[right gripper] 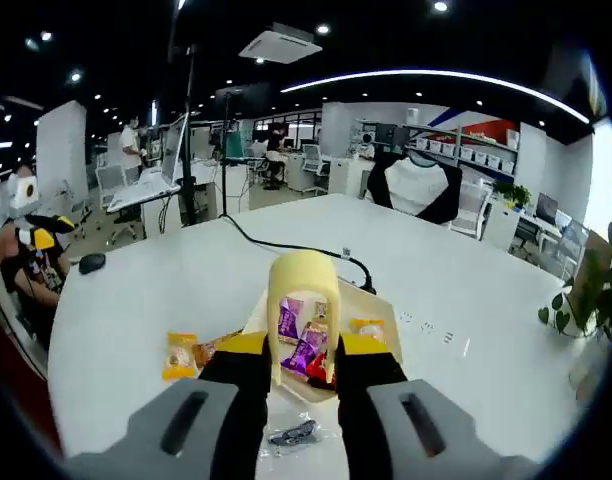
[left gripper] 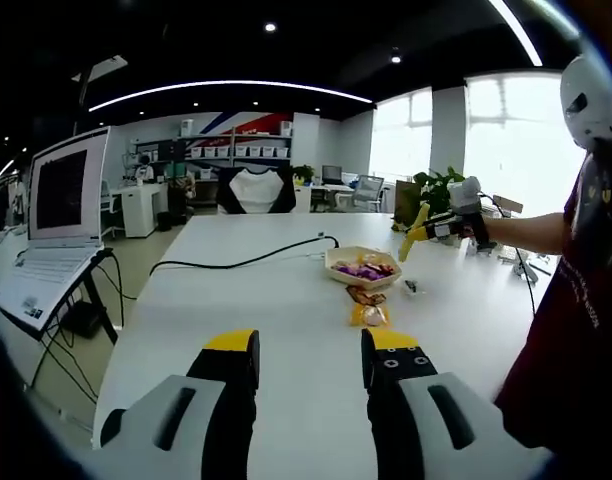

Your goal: Place the target food into the container with the food tongs after gripping and lifting it, then release it inside without dropping or visibly crushing the food.

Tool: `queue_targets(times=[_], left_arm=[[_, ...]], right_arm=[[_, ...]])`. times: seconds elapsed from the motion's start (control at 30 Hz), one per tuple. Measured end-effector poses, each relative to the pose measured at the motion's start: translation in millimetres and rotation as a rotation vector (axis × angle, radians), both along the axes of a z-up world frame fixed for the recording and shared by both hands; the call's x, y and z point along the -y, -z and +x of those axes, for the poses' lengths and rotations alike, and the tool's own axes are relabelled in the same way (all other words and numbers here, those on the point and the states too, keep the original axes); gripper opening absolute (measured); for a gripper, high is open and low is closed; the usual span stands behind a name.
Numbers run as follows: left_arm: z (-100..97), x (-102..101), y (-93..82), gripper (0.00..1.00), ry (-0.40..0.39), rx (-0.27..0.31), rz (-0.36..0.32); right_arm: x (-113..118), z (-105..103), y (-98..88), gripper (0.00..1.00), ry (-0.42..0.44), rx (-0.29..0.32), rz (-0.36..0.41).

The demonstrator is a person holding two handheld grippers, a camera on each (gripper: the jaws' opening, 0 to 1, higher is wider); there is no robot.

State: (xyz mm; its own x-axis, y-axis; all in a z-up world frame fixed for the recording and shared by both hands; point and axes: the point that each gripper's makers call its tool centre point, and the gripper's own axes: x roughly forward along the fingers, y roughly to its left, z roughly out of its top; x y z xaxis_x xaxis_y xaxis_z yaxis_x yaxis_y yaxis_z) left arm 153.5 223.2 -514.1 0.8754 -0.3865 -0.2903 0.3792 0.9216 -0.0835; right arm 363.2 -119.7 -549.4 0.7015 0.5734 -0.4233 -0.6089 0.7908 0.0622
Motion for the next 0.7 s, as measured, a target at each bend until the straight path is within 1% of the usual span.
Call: queue_targets(times=[0.03, 0.07, 0.1, 0.13, 0.17, 0.2, 0.27, 0.3, 0.37, 0.43, 0.5, 0.53, 0.57, 0.6, 0.7], left_arm=[[1.6, 1.5, -0.5, 0.43, 0.004, 0.002, 0.001], [3.7, 3.7, -1.0, 0.43, 0.012, 0.003, 0.000], [5.2, 5.4, -1.1, 0.43, 0.017, 0.003, 0.001], [6.9, 7.5, -1.2, 0.43, 0.023, 0.003, 0.002], [8.5, 9.9, -0.9, 0.43, 0.031, 0.003, 0.001], [9.5, 11.7, -0.7, 0.43, 0.037, 0.001, 0.001], [11.7, 16.6, -0.2, 0.43, 0.053, -0.002, 0.009], [12.3, 18.3, -0.6, 0.43, 0.058, -0.001, 0.009], [13.7, 21.6, -1.9, 0.43, 0.068, 0.002, 0.008], [13.9, 23.8, -3.0, 0.43, 0.074, 0.004, 0.011], [13.3, 24.5, -3.4, 0.43, 0.076, 0.005, 0.011], [13.2, 24.5, -3.4, 0.43, 0.076, 0.005, 0.011], [12.2, 24.0, -3.1, 0.43, 0.074, 0.004, 0.011], [11.8, 23.7, -2.9, 0.43, 0.072, 0.004, 0.011], [8.0, 20.5, 0.2, 0.43, 0.062, -0.004, 0.010]], right_arm=[[7.6, -2.2, 3.7, 0.22, 0.038, -0.014, 0.013], [20.8, -5.4, 10.2, 0.22, 0.114, -0.044, 0.030], [30.5, -6.8, 13.8, 0.22, 0.180, -0.057, 0.048], [37.6, -9.9, 17.4, 0.22, 0.224, -0.068, 0.083], [41.7, -13.1, 20.2, 0.22, 0.267, -0.095, 0.125], [43.3, -19.3, 24.1, 0.22, 0.317, -0.136, 0.187], [46.6, -24.0, 30.0, 0.22, 0.363, -0.157, 0.228], [50.7, -25.2, 35.3, 0.22, 0.400, -0.156, 0.224], [49.8, -28.3, 41.4, 0.23, 0.441, -0.186, 0.266], [46.6, -30.3, 43.4, 0.23, 0.461, -0.201, 0.297], [46.4, -30.4, 46.5, 0.23, 0.486, -0.197, 0.296], [48.6, -30.3, 48.6, 0.23, 0.525, -0.199, 0.298], [49.3, -28.8, 47.4, 0.23, 0.535, -0.171, 0.288], [48.7, -28.8, 47.3, 0.23, 0.535, -0.168, 0.286], [36.6, -29.1, 50.8, 0.23, 0.526, -0.193, 0.288]])
